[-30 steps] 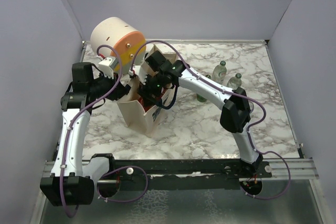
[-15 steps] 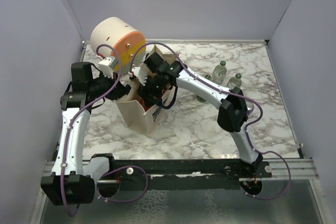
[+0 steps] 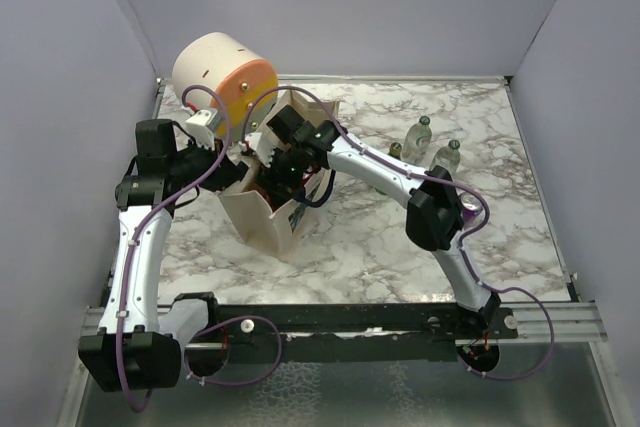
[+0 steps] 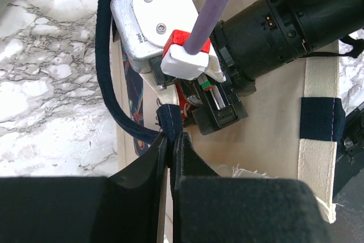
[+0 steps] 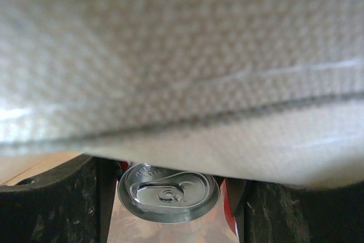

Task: Place the beverage into the canvas bag
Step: Place the drink in the canvas bag, then pick up the drink from the center of the board.

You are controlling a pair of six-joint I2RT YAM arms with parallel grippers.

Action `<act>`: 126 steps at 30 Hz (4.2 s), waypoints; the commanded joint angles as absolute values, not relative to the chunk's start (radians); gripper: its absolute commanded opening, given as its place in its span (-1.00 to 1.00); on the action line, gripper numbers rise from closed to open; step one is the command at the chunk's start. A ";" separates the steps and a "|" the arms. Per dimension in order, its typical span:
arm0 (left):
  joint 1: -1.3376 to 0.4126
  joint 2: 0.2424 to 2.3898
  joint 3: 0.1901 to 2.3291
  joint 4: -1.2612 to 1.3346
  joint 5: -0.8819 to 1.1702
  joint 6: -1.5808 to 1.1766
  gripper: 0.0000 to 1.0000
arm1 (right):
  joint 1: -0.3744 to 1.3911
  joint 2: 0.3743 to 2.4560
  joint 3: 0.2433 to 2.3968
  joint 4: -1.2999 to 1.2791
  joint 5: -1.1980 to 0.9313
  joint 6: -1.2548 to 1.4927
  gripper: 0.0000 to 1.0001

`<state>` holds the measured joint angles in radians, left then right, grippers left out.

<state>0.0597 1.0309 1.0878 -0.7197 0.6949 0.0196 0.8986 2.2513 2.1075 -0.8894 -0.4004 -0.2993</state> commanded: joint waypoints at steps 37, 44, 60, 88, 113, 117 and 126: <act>0.074 0.973 1.031 -0.674 0.699 0.050 -1.00 | 0.908 2.255 2.173 -0.798 -0.532 -0.291 0.72; 0.074 0.974 1.027 -0.672 0.699 0.049 -1.00 | 0.906 2.229 2.161 -0.790 -0.531 -0.293 0.83; 0.074 0.984 1.031 -0.658 0.692 0.030 -1.00 | 0.885 2.140 2.140 -0.715 -0.521 -0.279 0.84; 0.074 1.111 1.162 -0.650 0.697 0.148 -1.00 | 0.776 1.947 2.167 -0.611 -0.344 -0.263 0.81; 0.072 1.124 1.194 -0.644 0.760 0.165 0.05 | 0.547 1.581 1.710 -0.654 -0.125 -0.249 0.80; 0.072 1.134 1.211 -0.618 0.761 0.150 0.24 | 0.444 1.558 1.658 -0.661 -0.158 -0.224 0.80; 0.072 1.163 1.243 -0.563 0.755 0.096 0.45 | 0.355 1.481 1.474 -0.673 -0.232 -0.219 0.79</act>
<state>0.0700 1.1454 1.1954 -0.6113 0.7307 0.1215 0.3660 1.5391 1.5463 -0.6613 -0.1699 -0.2317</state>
